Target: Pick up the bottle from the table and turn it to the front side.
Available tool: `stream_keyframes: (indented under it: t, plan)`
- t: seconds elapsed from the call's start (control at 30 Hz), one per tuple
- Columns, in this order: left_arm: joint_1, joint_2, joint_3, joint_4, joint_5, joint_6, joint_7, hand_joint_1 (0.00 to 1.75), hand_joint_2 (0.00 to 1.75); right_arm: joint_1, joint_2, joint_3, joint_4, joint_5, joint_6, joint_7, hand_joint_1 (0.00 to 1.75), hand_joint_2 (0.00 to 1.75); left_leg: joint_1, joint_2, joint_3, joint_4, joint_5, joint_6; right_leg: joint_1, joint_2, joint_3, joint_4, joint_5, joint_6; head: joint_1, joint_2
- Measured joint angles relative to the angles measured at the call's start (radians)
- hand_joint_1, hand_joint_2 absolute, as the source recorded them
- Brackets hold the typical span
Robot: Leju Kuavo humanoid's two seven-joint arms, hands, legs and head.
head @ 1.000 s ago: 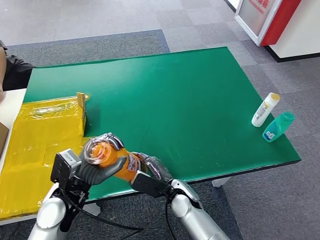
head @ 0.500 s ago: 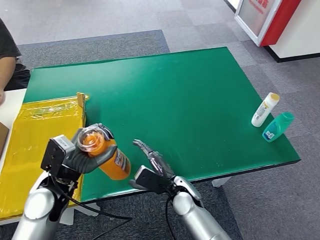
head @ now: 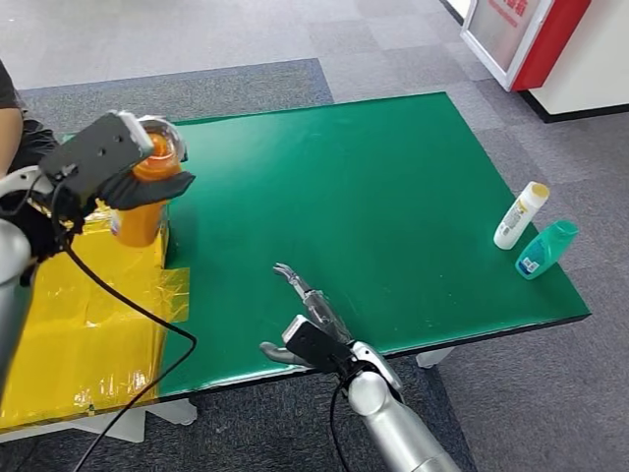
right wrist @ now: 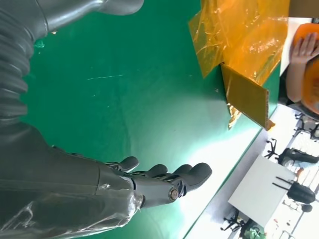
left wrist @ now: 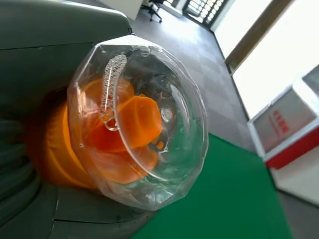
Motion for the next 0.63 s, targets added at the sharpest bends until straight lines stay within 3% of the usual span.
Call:
stream_keyframes:
  t: [0.13,0.23,0.4,0.63]
  plan:
    - [-0.218,0.017,-0.158,0.164,0.025,-0.165,0.043,1.75,1.75,-0.017,0.000,-0.001,0.013,-0.020,0.004,-0.013,0.00,1.75,0.000,0.000,0.000,0.000,0.000,0.000,0.000,0.000,0.000,0.000,0.001,0.000,0.000,0.000]
    - [-0.297,0.030,-0.303,0.251,0.017,-0.208,0.047,1.75,1.75,-0.029,0.000,0.000,0.023,-0.026,0.007,-0.015,0.00,1.75,0.000,0.000,0.000,0.000,0.000,0.000,-0.001,0.001,0.000,0.000,0.001,0.000,0.000,0.000]
    - [-0.319,0.081,-0.495,0.318,0.014,-0.232,0.045,1.75,1.75,-0.038,0.000,0.000,0.039,-0.027,0.011,-0.016,0.00,1.75,0.000,0.001,0.000,0.000,0.000,-0.001,0.000,0.002,0.000,0.001,0.001,0.000,0.000,0.000]
    - [-0.316,0.154,-0.627,0.345,0.002,-0.241,0.042,1.75,1.75,-0.045,0.000,0.004,0.053,-0.026,0.013,-0.016,0.00,1.75,0.001,0.001,0.000,0.000,0.000,-0.001,0.001,0.002,0.000,0.001,0.000,-0.001,0.000,0.000]
